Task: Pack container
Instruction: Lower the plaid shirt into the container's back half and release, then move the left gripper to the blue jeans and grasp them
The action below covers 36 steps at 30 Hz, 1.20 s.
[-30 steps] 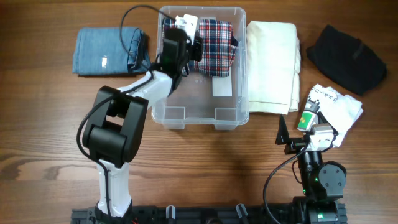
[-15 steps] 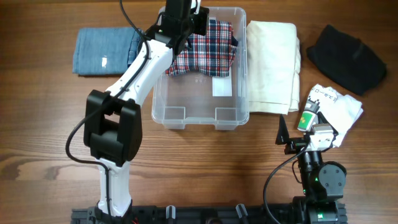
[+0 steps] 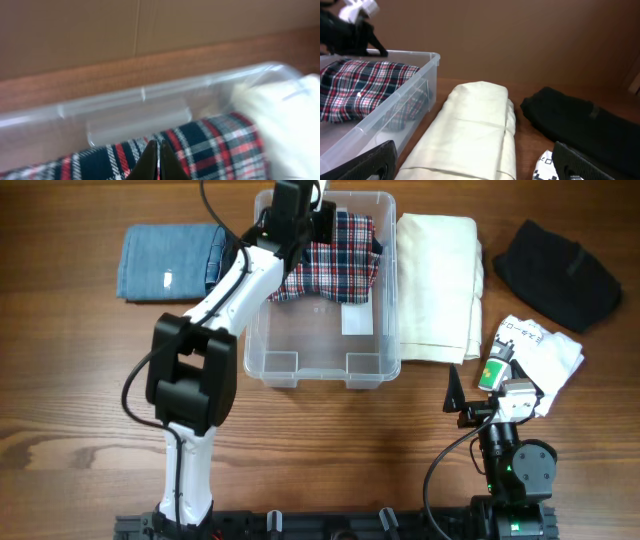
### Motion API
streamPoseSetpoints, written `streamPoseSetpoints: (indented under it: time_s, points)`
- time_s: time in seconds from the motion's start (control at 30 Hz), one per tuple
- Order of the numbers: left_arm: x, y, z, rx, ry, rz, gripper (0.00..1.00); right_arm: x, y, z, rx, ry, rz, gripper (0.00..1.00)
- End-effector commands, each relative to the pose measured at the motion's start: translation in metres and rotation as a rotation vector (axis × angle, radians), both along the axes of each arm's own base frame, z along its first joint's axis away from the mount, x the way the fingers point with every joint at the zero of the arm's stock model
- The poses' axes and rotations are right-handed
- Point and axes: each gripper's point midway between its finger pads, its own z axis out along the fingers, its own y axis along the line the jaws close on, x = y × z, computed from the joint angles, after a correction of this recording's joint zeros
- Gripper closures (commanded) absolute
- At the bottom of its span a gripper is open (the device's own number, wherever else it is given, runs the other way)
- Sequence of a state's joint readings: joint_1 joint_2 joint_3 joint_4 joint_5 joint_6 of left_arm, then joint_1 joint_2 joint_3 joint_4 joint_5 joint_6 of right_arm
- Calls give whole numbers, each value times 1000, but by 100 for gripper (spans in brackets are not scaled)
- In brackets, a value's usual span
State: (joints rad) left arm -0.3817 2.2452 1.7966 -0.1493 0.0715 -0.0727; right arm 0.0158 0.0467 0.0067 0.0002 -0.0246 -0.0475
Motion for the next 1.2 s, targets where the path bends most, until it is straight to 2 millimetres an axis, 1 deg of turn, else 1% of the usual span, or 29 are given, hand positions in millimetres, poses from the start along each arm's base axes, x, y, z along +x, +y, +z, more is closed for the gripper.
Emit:
streamPoseSetpoints:
  time_s: [0.0, 0.1, 0.23, 0.3, 0.33, 0.4, 0.43, 0.47, 0.53, 0.63, 0.7, 0.73, 0.77, 0.8, 0.83, 0.87, 0.93, 0.97, 1.0, 1.03, 1.07, 1.1, 1.17]
  points:
    - [2, 1, -50, 34, 67, 27, 96, 0, -3, 2, -5, -9, -13, 0]
    - [5, 9, -75, 73, 86, 64, 96, 0, -3, 2, -5, -9, -13, 0]
    - [5, 12, -97, 87, 111, 70, 96, 0, -3, 2, -5, -9, -13, 0]
    - [6, 11, -97, 85, 106, 70, 96, 0, -3, 2, -5, -9, -13, 0]
    - [8, 11, -92, 79, 93, 70, 96, 0, -3, 2, -5, -9, -13, 0]
    - [11, 9, -73, 65, 60, 70, 96, 0, -3, 2, -5, -9, -13, 0]
    - [13, 8, -58, 53, 34, 71, 96, 0, -3, 2, -5, -9, -13, 0]
    - [15, 7, -46, 45, 15, 71, 96, 0, -3, 2, -5, -9, -13, 0]
    - [19, 7, -2, 15, -51, 75, 96, 0, -3, 2, -5, -9, -13, 0]
    - [15, 14, 53, -13, -115, 84, 94, 0, -3, 2, -5, -9, -13, 0]
    - [5, 27, 96, -26, -148, 98, 93, 0, -3, 2, -5, -9, -13, 0]
    - [0, 34, 110, -27, -152, 106, 93, 0, -3, 2, -5, -9, -13, 0]
    - [-5, 44, 123, -25, -155, 121, 93, 0, -3, 2, -5, -9, -13, 0]
    - [-12, 58, 137, -15, -153, 147, 93, 0, -3, 2, -5, -9, -13, 0]
    - [-16, 72, 146, -4, -150, 177, 93, 0, -3, 2, -5, -9, -13, 0]
    - [-21, 94, 157, 12, -147, 222, 92, 0, -3, 2, -5, -9, -13, 0]
    - [-29, 132, 168, 32, -129, 292, 90, 0, -3, 2, -5, -9, -13, 0]
    - [-32, 151, 169, 40, -111, 321, 86, 0, -3, 2, -5, -9, -13, 0]
    - [-36, 175, 168, 52, -83, 363, 84, 0, -3, 2, -5, -9, -13, 0]
    - [-38, 195, 163, 62, -56, 396, 82, 0, -3, 2, -5, -9, -13, 0]
    - [-42, 219, 155, 75, -18, 438, 82, 0, -3, 2, -5, -9, -13, 0]
    - [-46, 247, 143, 88, 33, 488, 80, 0, -3, 2, -5, -9, -13, 0]
    - [-51, 281, 125, 99, 99, 545, 72, 0, -3, 2, -5, -9, -13, 0]
